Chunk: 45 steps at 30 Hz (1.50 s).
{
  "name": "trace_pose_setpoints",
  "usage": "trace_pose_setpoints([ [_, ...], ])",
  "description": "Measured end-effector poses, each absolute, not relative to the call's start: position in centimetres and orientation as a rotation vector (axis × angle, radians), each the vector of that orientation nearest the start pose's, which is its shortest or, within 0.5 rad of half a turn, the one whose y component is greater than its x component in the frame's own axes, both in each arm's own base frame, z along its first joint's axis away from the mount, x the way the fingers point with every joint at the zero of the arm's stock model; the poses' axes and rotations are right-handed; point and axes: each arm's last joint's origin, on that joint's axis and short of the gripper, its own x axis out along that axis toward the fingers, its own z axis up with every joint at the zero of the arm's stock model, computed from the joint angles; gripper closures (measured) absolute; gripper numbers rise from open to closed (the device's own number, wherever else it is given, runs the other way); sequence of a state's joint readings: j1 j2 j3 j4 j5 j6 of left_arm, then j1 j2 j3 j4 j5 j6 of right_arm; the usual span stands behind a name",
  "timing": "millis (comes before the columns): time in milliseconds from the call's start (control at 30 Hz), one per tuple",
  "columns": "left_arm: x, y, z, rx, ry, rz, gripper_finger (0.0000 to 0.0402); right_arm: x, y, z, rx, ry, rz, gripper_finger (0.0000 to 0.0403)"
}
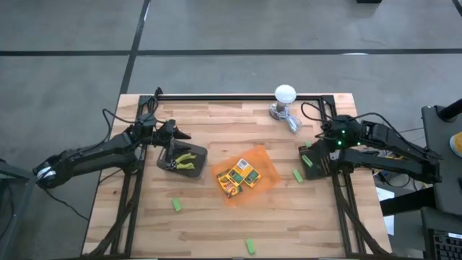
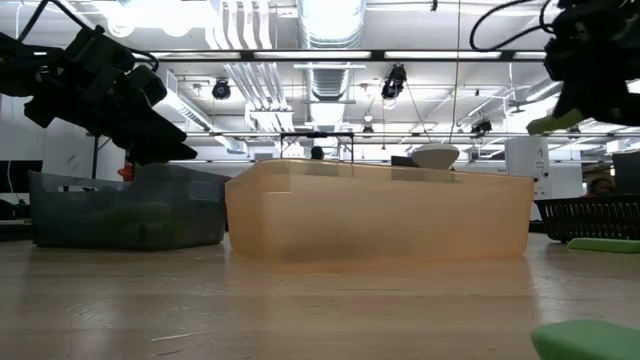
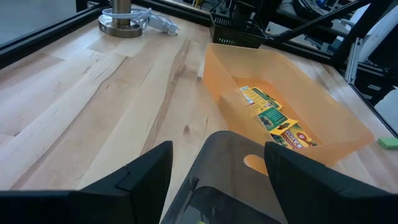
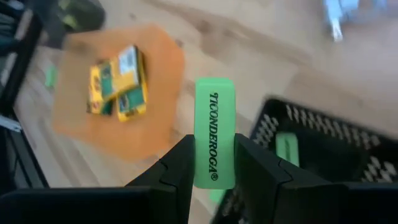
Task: Pick & Place School Supplies
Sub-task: Put the top green eraser into the black basket
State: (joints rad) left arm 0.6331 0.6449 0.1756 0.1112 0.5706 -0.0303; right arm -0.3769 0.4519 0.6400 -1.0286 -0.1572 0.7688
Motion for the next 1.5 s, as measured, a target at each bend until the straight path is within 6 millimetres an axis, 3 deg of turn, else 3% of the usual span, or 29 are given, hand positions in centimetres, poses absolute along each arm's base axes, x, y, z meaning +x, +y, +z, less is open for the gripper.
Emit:
trace_pose_setpoints([
  [300, 12.3, 7.1, 17.3, -0.233, 0.294, 0.066, 0.0142, 6.6, -2.1, 24.6, 1.05, 0.801, -0.603, 0.0303],
  [567, 12.3, 7.1, 17.3, -0.233, 0.294, 0.066, 0.0142, 8.0, -2.7, 23.9, 1.051, 0.914, -0.652, 0.0309],
  [867, 12.3, 7.1, 17.3, -0.233, 0.294, 0.066, 0.0142, 9.4, -3.3, 22.8, 0.824, 1.139, -0.535, 0.0309],
  [1100, 12.3, 7.1, 17.3, -0.233, 0.294, 0.066, 0.0142, 9.5, -3.2, 22.7, 0.677, 1.186, -0.423, 0.0309],
  [1500, 12.3, 7.1, 17.3, -0.233, 0.294, 0.066, 0.0142, 10.0, -3.4, 23.1, 0.666, 1.248, -0.365, 0.0306],
])
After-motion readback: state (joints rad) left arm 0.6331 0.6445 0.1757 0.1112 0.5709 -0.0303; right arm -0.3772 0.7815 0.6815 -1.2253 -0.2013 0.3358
